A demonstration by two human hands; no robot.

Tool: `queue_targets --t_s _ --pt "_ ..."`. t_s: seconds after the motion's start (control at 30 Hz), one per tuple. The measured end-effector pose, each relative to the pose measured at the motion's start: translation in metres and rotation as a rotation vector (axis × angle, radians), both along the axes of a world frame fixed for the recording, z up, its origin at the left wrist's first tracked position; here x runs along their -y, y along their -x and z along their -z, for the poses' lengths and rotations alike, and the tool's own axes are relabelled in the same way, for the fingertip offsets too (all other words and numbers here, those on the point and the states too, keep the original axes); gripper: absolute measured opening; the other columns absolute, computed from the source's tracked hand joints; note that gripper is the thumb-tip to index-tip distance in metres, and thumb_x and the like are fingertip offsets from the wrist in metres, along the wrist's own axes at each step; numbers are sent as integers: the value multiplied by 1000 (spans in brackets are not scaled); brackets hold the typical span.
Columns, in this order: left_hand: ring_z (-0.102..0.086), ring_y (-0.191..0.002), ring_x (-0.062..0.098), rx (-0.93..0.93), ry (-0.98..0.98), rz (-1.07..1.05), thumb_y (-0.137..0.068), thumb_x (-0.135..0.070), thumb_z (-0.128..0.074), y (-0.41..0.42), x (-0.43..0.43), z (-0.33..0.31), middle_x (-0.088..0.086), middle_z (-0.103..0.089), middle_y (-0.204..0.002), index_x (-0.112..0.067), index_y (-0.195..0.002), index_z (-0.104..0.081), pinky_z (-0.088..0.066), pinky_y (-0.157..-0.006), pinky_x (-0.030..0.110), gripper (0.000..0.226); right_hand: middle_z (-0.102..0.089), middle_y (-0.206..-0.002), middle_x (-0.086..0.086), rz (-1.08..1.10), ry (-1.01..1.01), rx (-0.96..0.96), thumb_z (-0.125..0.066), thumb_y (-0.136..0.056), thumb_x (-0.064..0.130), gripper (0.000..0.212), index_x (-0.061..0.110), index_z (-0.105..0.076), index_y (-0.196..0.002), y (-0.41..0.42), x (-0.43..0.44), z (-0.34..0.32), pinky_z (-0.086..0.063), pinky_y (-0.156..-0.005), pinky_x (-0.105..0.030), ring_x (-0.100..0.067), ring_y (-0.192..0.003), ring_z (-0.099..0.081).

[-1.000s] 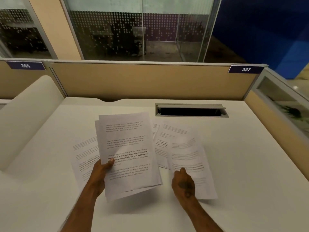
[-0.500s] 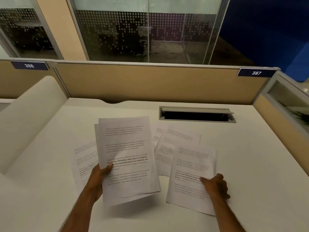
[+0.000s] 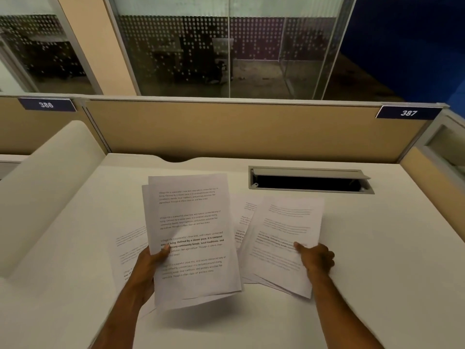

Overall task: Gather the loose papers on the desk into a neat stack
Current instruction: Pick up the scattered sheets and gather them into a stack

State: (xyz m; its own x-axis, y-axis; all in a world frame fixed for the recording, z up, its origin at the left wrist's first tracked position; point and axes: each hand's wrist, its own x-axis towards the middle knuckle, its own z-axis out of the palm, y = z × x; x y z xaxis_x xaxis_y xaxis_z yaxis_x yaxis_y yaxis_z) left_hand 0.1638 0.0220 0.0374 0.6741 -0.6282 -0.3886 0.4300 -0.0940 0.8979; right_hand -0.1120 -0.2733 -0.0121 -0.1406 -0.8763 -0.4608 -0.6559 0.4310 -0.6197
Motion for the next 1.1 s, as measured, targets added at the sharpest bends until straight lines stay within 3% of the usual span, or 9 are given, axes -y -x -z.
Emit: queue_targets --t_s 0.07,0.17,0.37,0.5,0.67,0.77,0.87,1.03,1.1 --pt "-74 -92 47 -1 -13 -4 -83 -17 -71 -6 1 2 23 -75 -112 -11 -127 -60 -60 -74 63 46 -45 -129 -26 -59 11 -251 -83 -72 45 75 0 -51 -122 -17 -12 -1 -48 -90 -51 -42 -116 -46" --pt "-73 -95 48 -5 -19 -10 -87 -15 -70 -13 2 4 23 -75 -113 -8 -129 -59 -58 -79 65 44 -44 -130 -27 -78 26 -279 -85 -72 37 81 3 -39 -129 -32 -23 -2 -47 -92 -53 -42 -117 -48" --pt "-71 -100 50 -15 6 5 -77 -23 -71 -19 6 1 25 -73 -116 -8 -128 -59 -53 -86 70 55 -61 -127 -29 97 -17 60 -80 -76 6 66 -2 -44 -131 -27 -11 -8 -52 -96 -52 -46 -111 -61" --pt "-73 -97 47 -4 18 12 -77 -24 -71 -18 5 -4 23 -75 -114 -8 -126 -61 -57 -83 64 52 -71 -117 -19 -70 178 257 -72 -88 11 34 2 -67 -120 -17 -11 -55 -55 -91 -41 -37 -101 -68" --pt "-73 -98 46 -8 31 -4 -77 -24 -72 -22 0 -13 23 -75 -113 -8 -127 -61 -59 -82 62 54 -73 -114 -9 -145 166 770 -73 -87 11 42 8 -64 -128 13 -4 -125 -57 -90 -42 -28 -100 -70" --pt "-72 -97 48 3 29 9 -77 -23 -73 -23 -1 -16 24 -74 -114 -8 -128 -60 -57 -83 65 54 -77 -111 -4 -267 29 954 -69 -88 11 36 12 -66 -123 9 -9 -140 -63 -76 -32 -22 -97 -75" --pt "-73 -95 47 8 40 33 -84 -16 -73 -21 0 -19 24 -75 -113 -10 -125 -61 -59 -81 63 43 -76 -112 -11 -339 -96 1014 -74 -79 12 42 7 -67 -121 -18 -23 -138 -62 -70 -32 -26 -96 -75" --pt "-75 -89 41 -33 68 79 -83 -19 -69 -19 -4 -27 25 -75 -111 -6 -127 -60 -62 -76 57 47 -76 -110 -15 -489 -134 922 -96 -45 40 84 3 -70 -116 -71 -66 -114 -62 -75 -32 -27 -95 -76" --pt "-72 -96 47 -59 93 87 -92 -22 -64 -18 -6 -26 30 -70 -119 -3 -128 -60 -59 -81 62 41 -75 -114 -13 -532 -157 880 -89 -65 33 66 6 -67 -122 -91 -85 -104 -61 -86 -36 -27 -100 -74"
